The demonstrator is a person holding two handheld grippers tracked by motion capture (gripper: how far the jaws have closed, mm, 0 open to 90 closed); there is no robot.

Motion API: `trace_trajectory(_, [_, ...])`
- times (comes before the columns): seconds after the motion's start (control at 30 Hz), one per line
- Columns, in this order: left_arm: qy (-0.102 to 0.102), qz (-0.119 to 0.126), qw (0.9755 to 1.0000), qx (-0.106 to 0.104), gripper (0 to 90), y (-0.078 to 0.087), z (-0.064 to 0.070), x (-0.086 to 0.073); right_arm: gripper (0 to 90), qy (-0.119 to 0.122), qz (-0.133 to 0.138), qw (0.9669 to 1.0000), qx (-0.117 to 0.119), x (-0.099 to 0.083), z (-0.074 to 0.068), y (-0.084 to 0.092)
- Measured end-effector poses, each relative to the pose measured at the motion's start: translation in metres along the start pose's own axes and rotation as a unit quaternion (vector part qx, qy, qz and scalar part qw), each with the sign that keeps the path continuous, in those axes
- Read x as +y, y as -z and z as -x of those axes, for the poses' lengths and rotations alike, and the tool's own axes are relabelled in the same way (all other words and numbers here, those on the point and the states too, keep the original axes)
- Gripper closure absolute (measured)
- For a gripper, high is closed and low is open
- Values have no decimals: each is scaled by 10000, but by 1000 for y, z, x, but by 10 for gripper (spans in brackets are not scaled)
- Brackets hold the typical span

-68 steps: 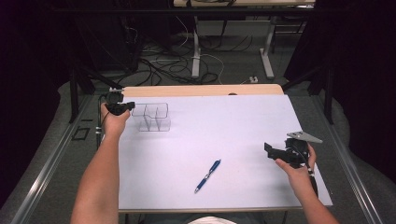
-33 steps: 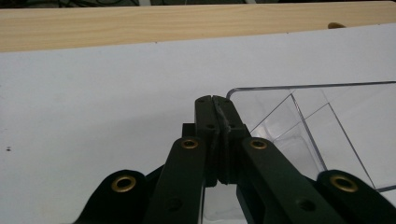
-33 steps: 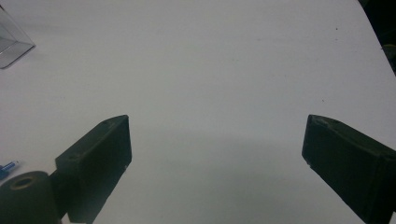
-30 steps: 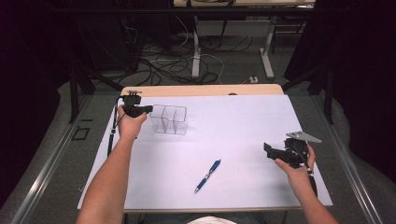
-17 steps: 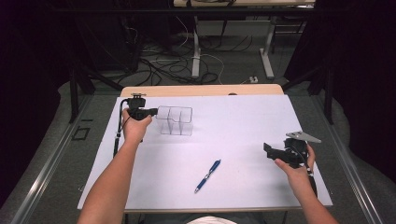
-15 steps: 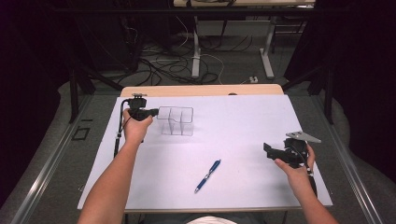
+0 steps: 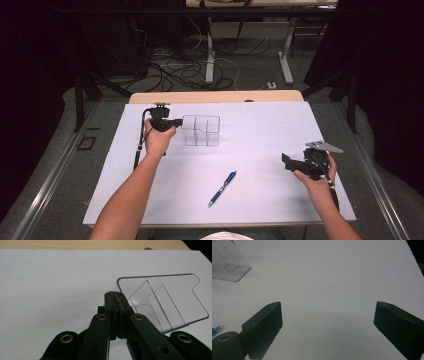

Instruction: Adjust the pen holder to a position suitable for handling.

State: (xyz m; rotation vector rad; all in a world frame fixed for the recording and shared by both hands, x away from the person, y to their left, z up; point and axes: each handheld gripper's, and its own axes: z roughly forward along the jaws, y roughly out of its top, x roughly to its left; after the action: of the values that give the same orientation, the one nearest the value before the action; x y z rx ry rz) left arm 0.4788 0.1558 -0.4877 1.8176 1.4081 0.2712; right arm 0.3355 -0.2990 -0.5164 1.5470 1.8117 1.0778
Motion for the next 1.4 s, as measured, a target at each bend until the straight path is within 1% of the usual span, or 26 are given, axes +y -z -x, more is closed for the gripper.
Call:
trace_trajectory(0.03, [-18,-69,10000,-40,900,0,2,0,80,2,3,10000,1,0,0,0])
trace_trajectory(0.1, [27,-39,10000,-36,900,-1,6,-1,80,17,43,10000,-22,0,0,0])
trace_trajectory(0.17, [3,-108,9999,-80,900,-2,10,-1,81,8,11,10000,6,0,1,0])
trace_trajectory(0.2, [57,-65,9999,-81,900,-3,13,-2,82,-2,42,10000,-31,0,0,0])
trace_trajectory(0.23, [58,-80,9999,-78,900,-3,15,-3,82,8,36,10000,-26,0,0,0])
trace_trajectory(0.27, [8,-93,9999,-92,900,-3,16,-3,83,8,39,10000,-22,0,0,0])
trace_trajectory(0.3, [78,-108,9998,-135,900,-4,19,-3,83,21,45,10000,-23,0,0,-1])
trace_trajectory(0.33, [55,-99,9998,-132,900,-5,20,-4,83,31,13,10000,9,0,1,0])
trace_trajectory(0.4, [58,-102,9998,-145,900,-6,23,-4,83,23,14,10000,4,0,0,0])
trace_trajectory(0.43, [75,-96,9998,-184,900,-7,25,-4,83,24,11,10000,5,0,0,0])
trace_trajectory(0.47, [62,-114,9998,-168,900,-7,25,-4,83,37,12,10000,4,0,1,0])
trace_trajectory(0.5, [93,-108,9997,-216,900,-8,27,-5,83,38,12,10000,3,0,1,0])
trace_trajectory(0.53, [99,-154,9995,-246,900,-7,28,-5,84,29,4,10000,-1,0,1,0])
trace_trajectory(0.63, [100,-144,9995,-249,900,-8,32,-6,84,16,-3,10000,-2,0,1,0])
trace_trajectory(0.77, [111,-156,9994,-303,900,-9,36,-7,84,32,-4,10000,2,0,1,-1])
trace_trajectory(0.8, [73,-184,9993,-320,900,-9,36,-7,84,36,-3,10000,5,0,1,-1])
trace_trajectory(0.87, [87,-227,9990,-382,900,-8,38,-8,84,48,8,10000,3,0,1,0])
trace_trajectory(0.9, [76,-192,9992,-349,900,-9,38,-8,84,46,13,10000,3,0,1,0])
trace_trajectory(1.0, [50,-190,9991,-383,900,-9,39,-9,84,38,0,10000,0,0,1,0])
trace_trajectory(1.07, [99,-195,9988,-427,900,-10,41,-10,84,39,2,10000,1,0,1,0])
trace_trajectory(1.13, [64,-189,9989,-433,900,-10,41,-10,85,50,3,10000,4,0,1,-1])
trace_trajectory(1.37, [33,-182,9988,-461,900,-10,41,-10,85,40,3,10000,4,0,1,0])
trace_trajectory(1.4, [20,-212,9985,-511,900,-9,40,-9,85,42,1,10000,1,0,1,0])
